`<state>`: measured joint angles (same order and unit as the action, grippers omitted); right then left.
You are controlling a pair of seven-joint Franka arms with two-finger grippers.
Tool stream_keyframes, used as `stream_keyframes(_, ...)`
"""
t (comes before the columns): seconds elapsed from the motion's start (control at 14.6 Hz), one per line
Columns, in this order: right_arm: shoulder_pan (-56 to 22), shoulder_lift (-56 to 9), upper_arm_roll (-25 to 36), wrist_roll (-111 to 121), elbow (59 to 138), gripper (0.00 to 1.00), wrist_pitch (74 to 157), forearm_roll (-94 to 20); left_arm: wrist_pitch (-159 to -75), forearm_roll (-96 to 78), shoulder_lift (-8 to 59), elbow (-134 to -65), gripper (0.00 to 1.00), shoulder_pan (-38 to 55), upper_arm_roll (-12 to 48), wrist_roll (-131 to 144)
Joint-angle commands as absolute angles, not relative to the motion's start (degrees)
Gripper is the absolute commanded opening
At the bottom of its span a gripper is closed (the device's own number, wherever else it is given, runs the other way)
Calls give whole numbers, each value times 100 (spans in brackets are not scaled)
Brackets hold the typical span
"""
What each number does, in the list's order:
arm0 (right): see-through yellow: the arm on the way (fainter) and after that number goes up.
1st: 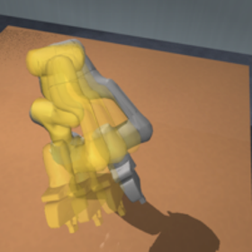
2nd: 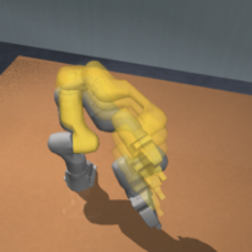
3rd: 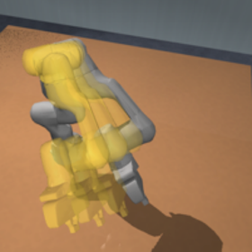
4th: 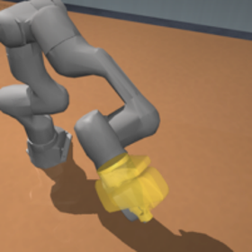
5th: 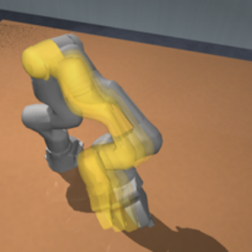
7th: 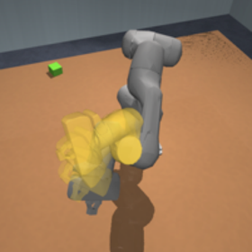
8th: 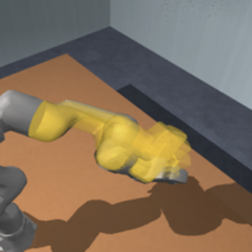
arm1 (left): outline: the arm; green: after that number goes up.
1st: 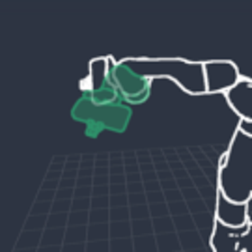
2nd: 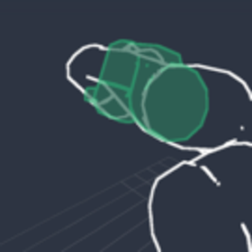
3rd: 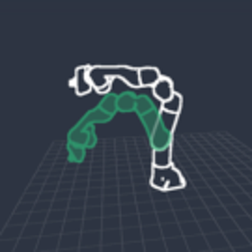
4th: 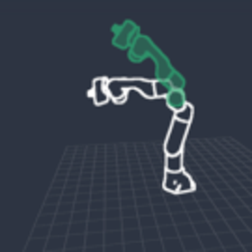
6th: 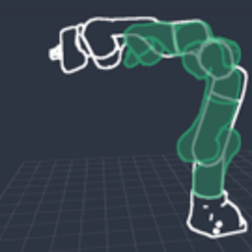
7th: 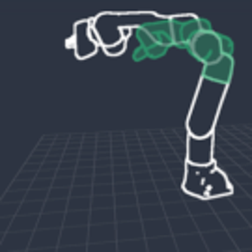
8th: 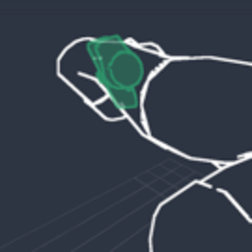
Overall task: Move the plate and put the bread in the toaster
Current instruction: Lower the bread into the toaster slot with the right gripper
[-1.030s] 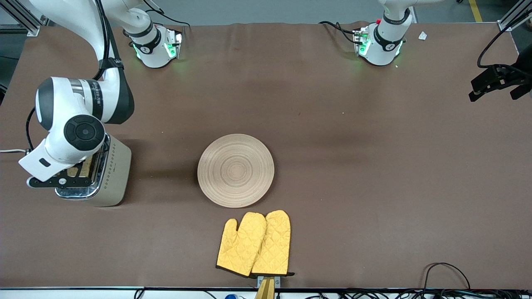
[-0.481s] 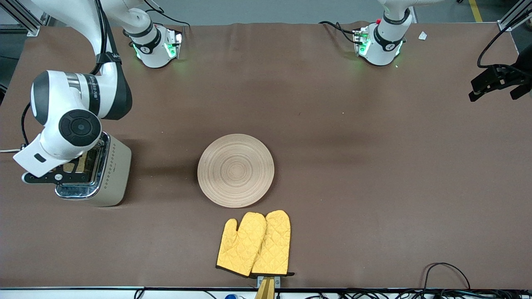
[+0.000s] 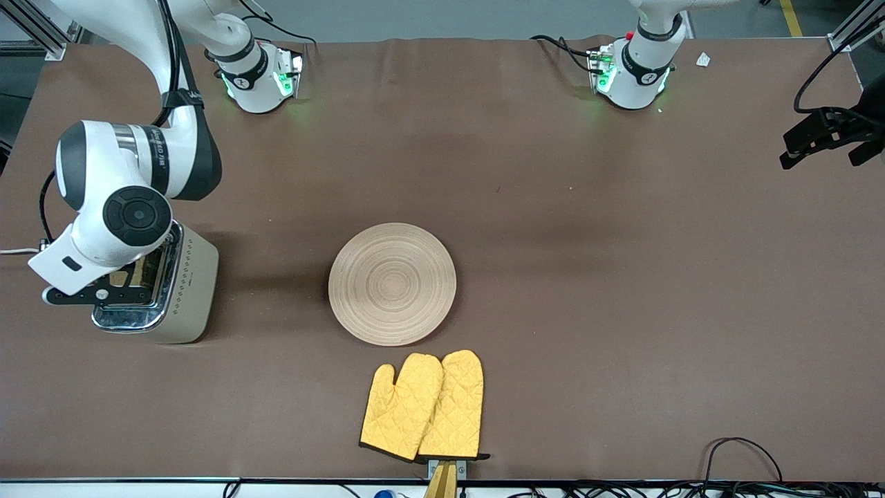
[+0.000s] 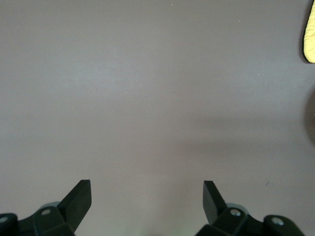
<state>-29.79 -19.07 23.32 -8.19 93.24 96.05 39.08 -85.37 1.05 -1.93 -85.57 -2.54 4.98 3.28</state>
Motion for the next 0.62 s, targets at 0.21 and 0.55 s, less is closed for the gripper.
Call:
stream_keyframes(0.21, -2971, -1766, 2268, -861, 9554, 0, 9852, 4052, -8438, 35, -220, -8490, 100, -264, 501, 290)
stream_keyframes(0.55, -2927, -2021, 2259, -870, 9580, 0, 9976, 3982, -8438, 35, -220, -8490, 100, -264, 501, 316)
